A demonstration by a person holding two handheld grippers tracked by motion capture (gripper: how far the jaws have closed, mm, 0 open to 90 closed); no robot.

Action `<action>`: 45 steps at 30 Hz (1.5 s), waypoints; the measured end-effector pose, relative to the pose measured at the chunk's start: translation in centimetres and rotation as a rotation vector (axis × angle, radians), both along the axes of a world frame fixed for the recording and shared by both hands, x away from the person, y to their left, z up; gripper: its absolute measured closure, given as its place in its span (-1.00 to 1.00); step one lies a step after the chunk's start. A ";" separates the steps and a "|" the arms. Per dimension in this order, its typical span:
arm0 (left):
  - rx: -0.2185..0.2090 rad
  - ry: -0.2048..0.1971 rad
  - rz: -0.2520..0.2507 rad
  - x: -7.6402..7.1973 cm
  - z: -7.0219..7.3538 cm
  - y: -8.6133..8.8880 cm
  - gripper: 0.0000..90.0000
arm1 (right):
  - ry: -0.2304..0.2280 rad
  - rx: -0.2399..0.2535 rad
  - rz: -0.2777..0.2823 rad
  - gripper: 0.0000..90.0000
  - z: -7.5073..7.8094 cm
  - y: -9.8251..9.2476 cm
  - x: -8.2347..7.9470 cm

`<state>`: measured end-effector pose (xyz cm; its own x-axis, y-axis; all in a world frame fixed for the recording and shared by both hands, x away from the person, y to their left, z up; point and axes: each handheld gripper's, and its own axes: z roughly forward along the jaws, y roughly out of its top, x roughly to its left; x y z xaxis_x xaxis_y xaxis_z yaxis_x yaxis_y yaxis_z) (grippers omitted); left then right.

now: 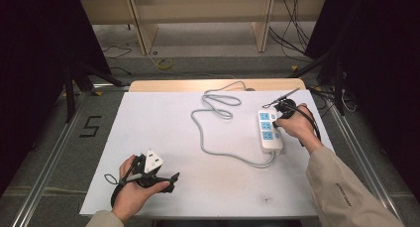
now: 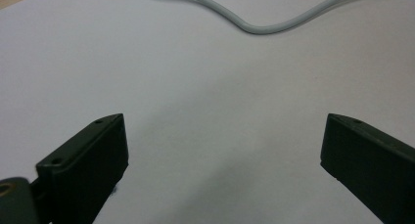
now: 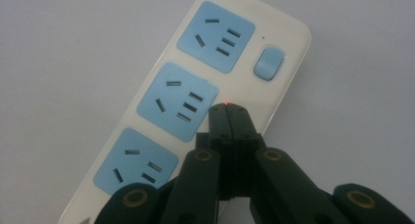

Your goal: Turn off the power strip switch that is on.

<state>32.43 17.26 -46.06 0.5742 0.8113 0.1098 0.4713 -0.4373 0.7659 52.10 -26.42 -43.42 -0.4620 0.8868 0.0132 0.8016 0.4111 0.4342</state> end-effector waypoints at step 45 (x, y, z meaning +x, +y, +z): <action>0.003 0.004 -0.004 0.0 0.0 -0.1 -0.93 | 0.017 -0.028 0.009 1.00 0.0 0.4 0.5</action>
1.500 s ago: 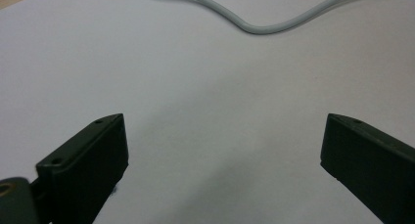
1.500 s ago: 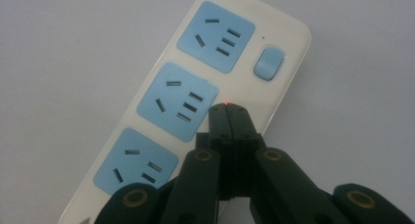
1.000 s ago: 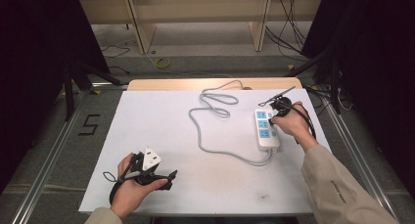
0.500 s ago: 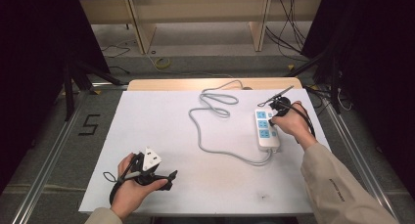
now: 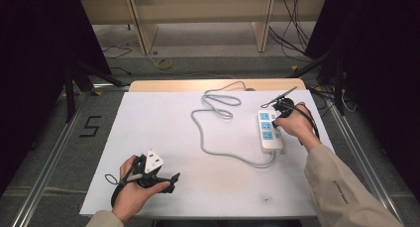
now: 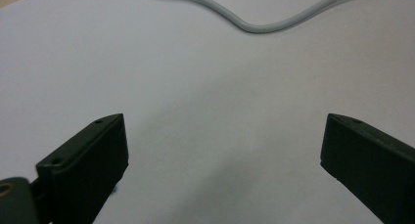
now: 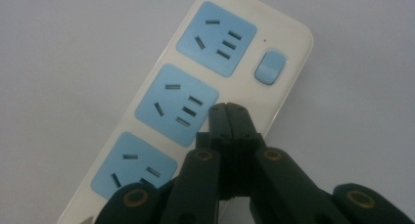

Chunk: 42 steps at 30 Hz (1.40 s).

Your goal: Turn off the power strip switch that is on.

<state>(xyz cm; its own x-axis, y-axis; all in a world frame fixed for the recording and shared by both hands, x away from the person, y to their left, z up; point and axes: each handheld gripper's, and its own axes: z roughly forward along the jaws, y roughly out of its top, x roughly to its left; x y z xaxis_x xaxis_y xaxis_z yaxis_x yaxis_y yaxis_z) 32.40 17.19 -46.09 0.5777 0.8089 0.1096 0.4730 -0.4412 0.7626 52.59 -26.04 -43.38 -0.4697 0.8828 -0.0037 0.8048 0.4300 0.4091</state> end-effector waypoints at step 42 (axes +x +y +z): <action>0.003 0.002 -0.002 0.0 0.0 0.0 -0.93 | -0.026 0.018 0.001 1.00 -0.1 -0.1 -0.4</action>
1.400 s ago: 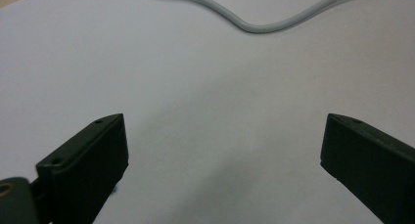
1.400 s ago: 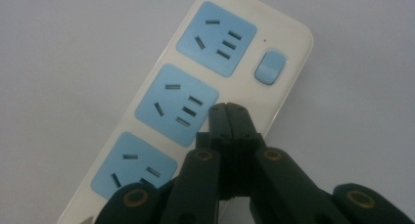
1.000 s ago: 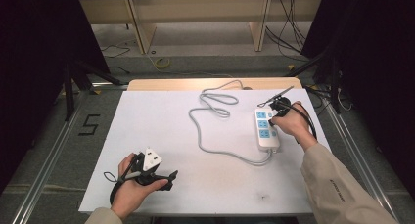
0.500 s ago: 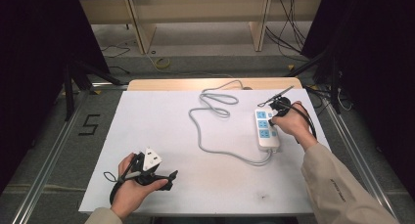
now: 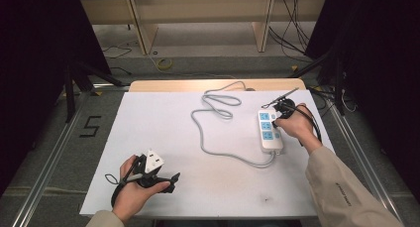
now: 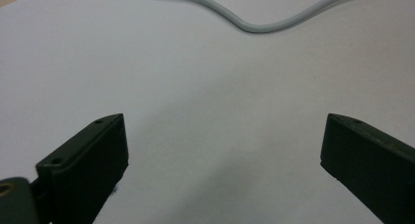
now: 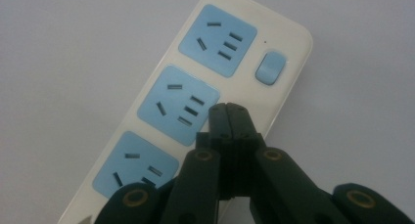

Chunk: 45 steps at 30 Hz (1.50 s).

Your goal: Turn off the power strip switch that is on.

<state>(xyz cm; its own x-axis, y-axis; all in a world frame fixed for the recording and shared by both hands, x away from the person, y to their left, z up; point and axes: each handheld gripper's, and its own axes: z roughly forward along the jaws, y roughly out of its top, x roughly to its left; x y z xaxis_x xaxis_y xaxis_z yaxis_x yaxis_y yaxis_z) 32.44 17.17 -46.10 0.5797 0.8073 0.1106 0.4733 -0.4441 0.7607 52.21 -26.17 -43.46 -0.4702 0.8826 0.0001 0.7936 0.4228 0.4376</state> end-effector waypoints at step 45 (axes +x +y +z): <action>0.001 0.001 0.003 0.0 0.0 0.0 -0.93 | -0.190 0.156 0.055 0.47 1.0 -1.0 -3.3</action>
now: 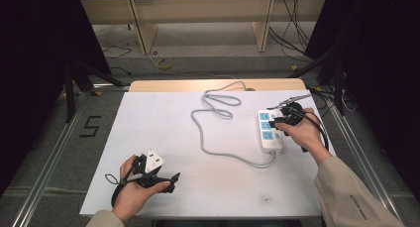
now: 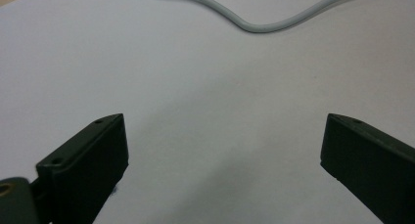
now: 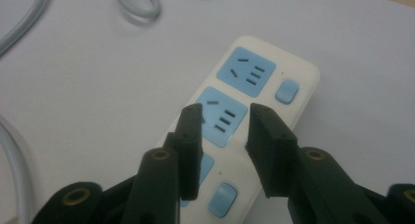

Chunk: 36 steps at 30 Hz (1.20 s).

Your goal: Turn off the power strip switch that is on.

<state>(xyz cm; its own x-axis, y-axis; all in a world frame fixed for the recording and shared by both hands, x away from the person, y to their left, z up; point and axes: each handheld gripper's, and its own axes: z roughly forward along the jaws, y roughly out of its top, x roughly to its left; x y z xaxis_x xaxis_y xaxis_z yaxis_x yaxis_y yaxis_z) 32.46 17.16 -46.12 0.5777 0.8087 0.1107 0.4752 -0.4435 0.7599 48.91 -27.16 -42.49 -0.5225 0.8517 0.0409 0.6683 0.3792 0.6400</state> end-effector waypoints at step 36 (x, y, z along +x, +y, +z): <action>-0.006 -0.002 0.008 -0.1 0.0 0.0 -0.92 | -0.091 0.084 0.135 -0.07 0.5 -0.3 -6.2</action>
